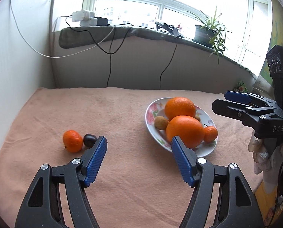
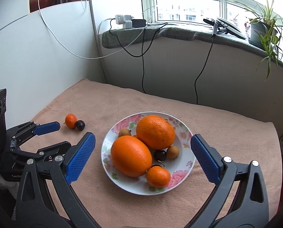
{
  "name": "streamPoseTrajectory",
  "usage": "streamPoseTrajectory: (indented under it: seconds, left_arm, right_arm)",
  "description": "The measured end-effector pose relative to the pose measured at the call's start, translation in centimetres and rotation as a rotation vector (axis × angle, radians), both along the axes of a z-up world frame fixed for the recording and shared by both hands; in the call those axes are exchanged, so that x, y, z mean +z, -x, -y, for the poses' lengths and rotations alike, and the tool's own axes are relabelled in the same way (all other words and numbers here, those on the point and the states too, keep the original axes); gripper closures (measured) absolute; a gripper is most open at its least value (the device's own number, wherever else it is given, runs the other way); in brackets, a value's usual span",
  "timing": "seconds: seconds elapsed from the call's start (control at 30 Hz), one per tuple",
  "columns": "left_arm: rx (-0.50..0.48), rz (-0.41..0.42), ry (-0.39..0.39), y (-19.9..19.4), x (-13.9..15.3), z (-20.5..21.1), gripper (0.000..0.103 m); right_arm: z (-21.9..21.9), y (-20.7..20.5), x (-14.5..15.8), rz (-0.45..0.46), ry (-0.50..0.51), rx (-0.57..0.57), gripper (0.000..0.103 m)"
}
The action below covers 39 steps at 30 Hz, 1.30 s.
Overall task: Organize fruits
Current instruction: 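Withdraw both tools from the plate toward the last tangerine and dark plum, then grasp the small tangerine with the left tool while the right tool grasps the dark plum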
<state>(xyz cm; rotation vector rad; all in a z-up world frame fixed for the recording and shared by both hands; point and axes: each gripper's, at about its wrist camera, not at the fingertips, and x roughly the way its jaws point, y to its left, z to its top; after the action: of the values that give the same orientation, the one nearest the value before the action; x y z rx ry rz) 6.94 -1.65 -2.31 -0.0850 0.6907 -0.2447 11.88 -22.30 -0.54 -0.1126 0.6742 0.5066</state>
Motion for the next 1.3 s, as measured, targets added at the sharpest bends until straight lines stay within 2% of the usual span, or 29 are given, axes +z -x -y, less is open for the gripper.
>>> streamPoseTrajectory:
  seconds: [0.23,0.4,0.47,0.5,0.67,0.73,0.87,0.93,1.03,1.13,1.27,1.3]
  left_arm:
    - [0.072,-0.023,-0.001,0.0,-1.2,-3.8,0.033]
    - [0.090,-0.048,-0.004,-0.4,-2.3,-5.4,0.033]
    - [0.089,-0.057,-0.004,-0.5,-2.8,-6.0,0.033]
    - [0.089,-0.063,-0.004,-0.7,-3.0,-6.2,0.033]
    - [0.088,-0.085,0.002,-1.6,-3.7,-7.2,0.034]
    - [0.086,-0.096,0.010,-2.0,-4.1,-7.6,0.038]
    - [0.099,-0.124,0.024,-2.9,-4.9,-8.5,0.042]
    - [0.100,-0.133,0.029,-3.1,-5.2,-8.9,0.047]
    - [0.096,-0.139,0.014,-3.4,-5.4,-8.9,0.054]
    - [0.080,-0.144,-0.015,-3.8,-5.6,-8.7,0.056]
    - [0.057,-0.152,-0.047,-4.4,-5.8,-8.2,0.057]
    - [0.051,-0.154,-0.053,-4.7,-5.9,-8.2,0.057]
  right_arm:
    - [-3.9,0.8,-0.2,-0.012,-0.036,0.106,0.002]
    - [-6.1,0.1,-1.3,-0.107,-0.104,0.160,0.003]
    - [-6.9,-0.7,-1.8,-0.160,-0.130,0.184,0.011]
    - [-7.4,-1.1,-2.2,-0.182,-0.131,0.199,0.019]
    - [-10.2,-2.6,-3.5,-0.223,-0.064,0.249,0.025]
    - [-11.3,-3.4,-4.2,-0.256,-0.051,0.267,0.035]
    - [-13.3,-4.5,-5.4,-0.284,0.007,0.296,0.041]
    - [-13.9,-5.1,-6.0,-0.302,0.031,0.304,0.047]
    - [-14.6,-5.5,-6.8,-0.328,0.050,0.307,0.049]
    - [-15.1,-5.9,-7.3,-0.351,0.042,0.313,0.049]
    - [-16.0,-6.4,-7.8,-0.381,0.045,0.321,0.051]
    - [-16.2,-6.6,-8.0,-0.387,0.047,0.325,0.055]
